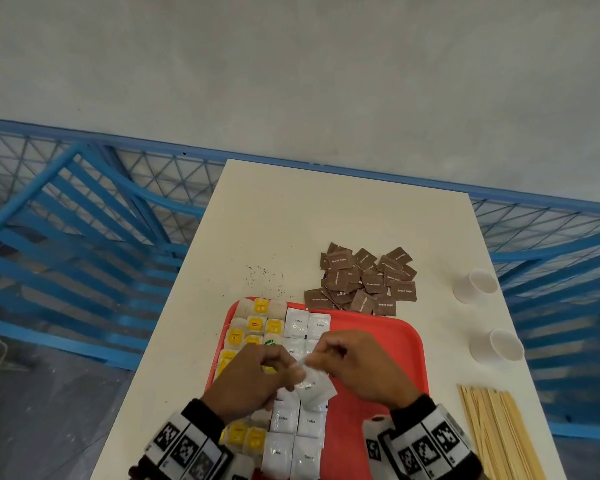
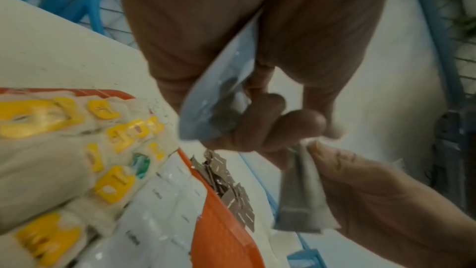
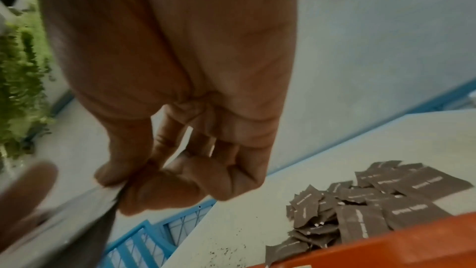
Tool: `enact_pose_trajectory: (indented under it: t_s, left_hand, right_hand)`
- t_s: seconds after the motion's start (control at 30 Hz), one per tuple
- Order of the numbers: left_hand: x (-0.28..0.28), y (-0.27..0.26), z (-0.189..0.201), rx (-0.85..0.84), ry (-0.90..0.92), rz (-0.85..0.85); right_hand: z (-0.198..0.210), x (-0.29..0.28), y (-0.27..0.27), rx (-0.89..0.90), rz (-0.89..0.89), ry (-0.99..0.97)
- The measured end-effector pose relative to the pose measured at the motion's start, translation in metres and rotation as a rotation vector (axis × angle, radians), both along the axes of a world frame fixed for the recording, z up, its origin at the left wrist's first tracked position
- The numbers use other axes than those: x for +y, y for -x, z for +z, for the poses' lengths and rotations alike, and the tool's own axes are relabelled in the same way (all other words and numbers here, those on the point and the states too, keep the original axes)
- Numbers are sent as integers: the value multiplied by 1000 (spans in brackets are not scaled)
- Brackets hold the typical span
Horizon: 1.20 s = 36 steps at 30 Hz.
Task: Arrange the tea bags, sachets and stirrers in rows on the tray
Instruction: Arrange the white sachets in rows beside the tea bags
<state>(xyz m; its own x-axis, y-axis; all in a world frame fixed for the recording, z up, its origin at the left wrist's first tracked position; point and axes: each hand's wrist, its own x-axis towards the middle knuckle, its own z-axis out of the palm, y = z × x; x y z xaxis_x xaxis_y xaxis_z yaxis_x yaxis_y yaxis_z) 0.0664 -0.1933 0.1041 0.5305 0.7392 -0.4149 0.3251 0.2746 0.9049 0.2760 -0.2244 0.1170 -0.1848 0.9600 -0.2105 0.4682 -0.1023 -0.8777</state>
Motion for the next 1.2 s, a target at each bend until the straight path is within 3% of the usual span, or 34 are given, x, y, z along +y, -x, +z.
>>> enact_pose_trajectory:
  t_s: [0.33,0.43,0.6,0.73,0.9,1.1,1.2]
  left_hand:
    - [-3,-10,-14,-197,206,380]
    - [-4,-10,-19,-194,205,407]
    - [15,16,-22,-233,202,614]
    - [14,19,-21,-174,145,468]
    - [1,-3,-14,-244,149,363]
    - [0,-6,-10,-251,126,391]
    - [7,-6,-10,-177,53,434]
  right_hand:
    - [-6,-5,6,319,-254,235]
    - [-6,-4,6,308,-347,227]
    - [1,1,-20,312,-415,186]
    - [5,1,-22,363,-311,245]
    - [-1,6,-4,126,-241,174]
    - [-8,5,10,114,-405,110]
    - [-8,2,14,244,-448,200]
